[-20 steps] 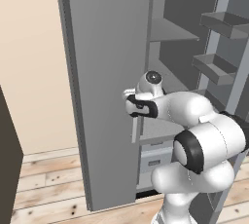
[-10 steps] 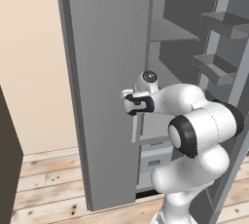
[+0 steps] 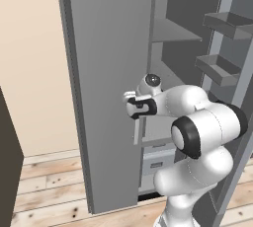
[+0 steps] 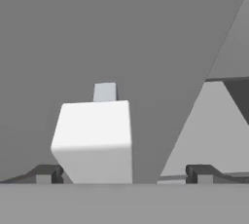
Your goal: Retrieve the butter from the fridge and place it on a plate on the dining table. Then retrieve the butter knife by the fridge and place it near the plate.
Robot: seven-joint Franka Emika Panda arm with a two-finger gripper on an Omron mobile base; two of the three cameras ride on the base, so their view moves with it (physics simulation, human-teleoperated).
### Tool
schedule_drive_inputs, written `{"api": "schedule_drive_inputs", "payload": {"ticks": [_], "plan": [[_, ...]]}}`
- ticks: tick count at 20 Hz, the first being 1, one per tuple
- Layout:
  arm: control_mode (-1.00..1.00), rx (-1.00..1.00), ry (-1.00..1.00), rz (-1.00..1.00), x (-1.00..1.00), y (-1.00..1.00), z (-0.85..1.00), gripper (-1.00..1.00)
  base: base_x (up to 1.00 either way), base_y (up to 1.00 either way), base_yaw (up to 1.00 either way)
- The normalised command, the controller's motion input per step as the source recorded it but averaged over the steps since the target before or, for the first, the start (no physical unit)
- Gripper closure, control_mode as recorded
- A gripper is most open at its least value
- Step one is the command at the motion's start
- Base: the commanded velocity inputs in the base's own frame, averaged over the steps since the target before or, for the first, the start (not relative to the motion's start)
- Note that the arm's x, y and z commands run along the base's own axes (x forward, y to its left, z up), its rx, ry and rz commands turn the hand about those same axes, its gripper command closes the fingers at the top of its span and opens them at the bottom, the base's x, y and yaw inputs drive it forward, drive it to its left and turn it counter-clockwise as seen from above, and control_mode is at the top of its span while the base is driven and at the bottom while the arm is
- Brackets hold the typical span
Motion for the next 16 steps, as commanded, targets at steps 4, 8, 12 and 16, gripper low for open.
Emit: {"api": "schedule_drive_inputs", "payload": {"ticks": [4, 8, 12, 16], "plan": [[-1.00, 0.00, 0.00, 0.00, 0.27, 0.15, -0.32, -1.00, 0.00, 0.00, 0.00], [-1.00, 0.00, 0.00, 0.00, 0.30, 0.24, -0.29, 1.00, 0.00, 0.00, 0.00], [-1.00, 0.00, 0.00, 0.00, 0.20, 0.15, -0.21, 1.00, 0.00, 0.00, 0.00], [-1.00, 0.00, 0.00, -0.01, 0.09, 0.26, -0.06, 1.00, 0.00, 0.00, 0.00]]}}
